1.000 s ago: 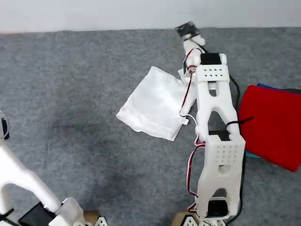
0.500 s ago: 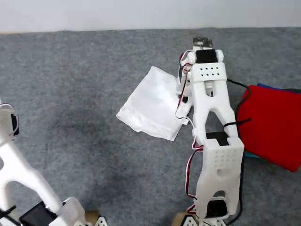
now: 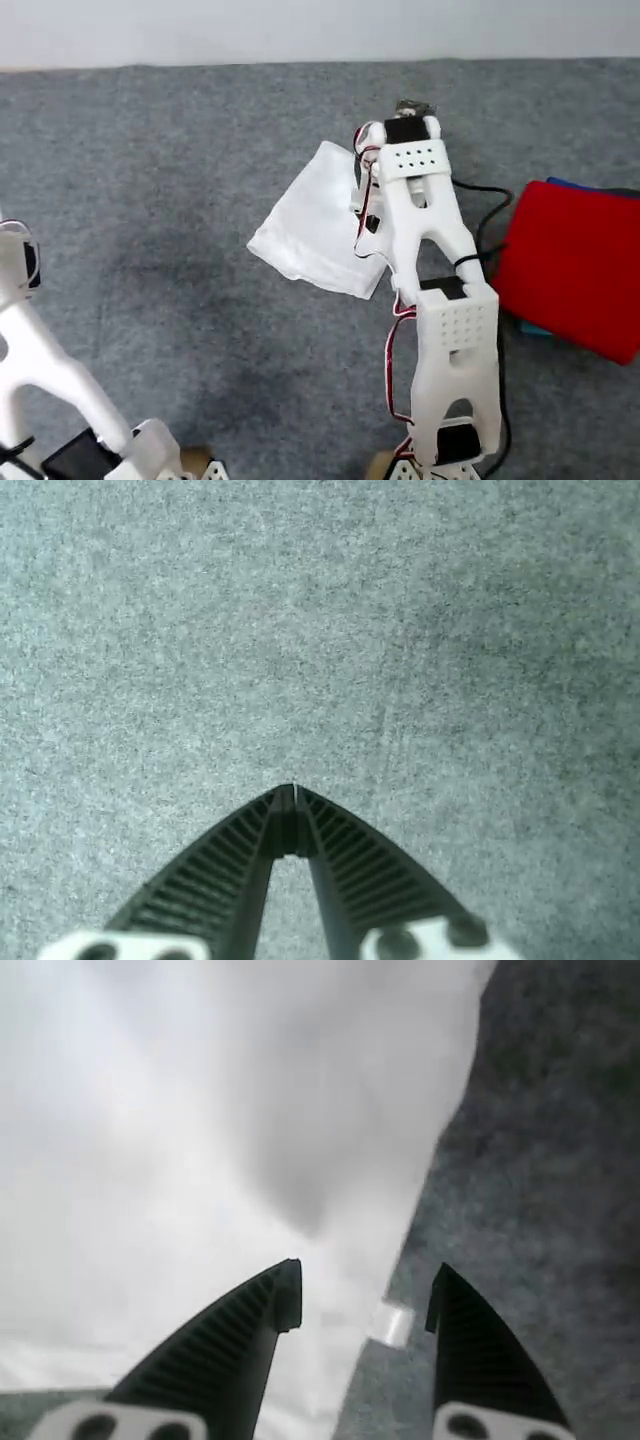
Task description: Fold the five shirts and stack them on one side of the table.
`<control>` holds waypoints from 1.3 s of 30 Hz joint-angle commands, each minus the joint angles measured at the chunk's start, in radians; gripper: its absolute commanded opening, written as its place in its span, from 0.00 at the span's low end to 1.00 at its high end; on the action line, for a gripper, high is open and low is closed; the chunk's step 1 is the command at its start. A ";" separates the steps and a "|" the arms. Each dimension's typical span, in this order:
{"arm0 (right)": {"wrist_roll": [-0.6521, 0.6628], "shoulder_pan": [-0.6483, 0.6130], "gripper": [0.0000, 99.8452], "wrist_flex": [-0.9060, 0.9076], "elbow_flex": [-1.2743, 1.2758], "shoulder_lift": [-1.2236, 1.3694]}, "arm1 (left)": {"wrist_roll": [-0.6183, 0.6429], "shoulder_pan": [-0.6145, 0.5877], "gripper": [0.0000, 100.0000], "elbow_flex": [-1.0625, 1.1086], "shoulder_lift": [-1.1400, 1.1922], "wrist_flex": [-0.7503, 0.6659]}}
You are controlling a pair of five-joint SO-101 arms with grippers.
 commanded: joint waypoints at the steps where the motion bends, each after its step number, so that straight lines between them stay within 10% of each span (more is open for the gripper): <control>1: -0.020 -0.035 0.22 -0.036 -0.046 0.018 | 0.000 0.005 0.02 0.045 -0.041 -0.066; 39: 0.020 0.033 0.22 0.050 -0.044 0.082 | -0.002 0.003 0.02 0.133 -0.041 -0.135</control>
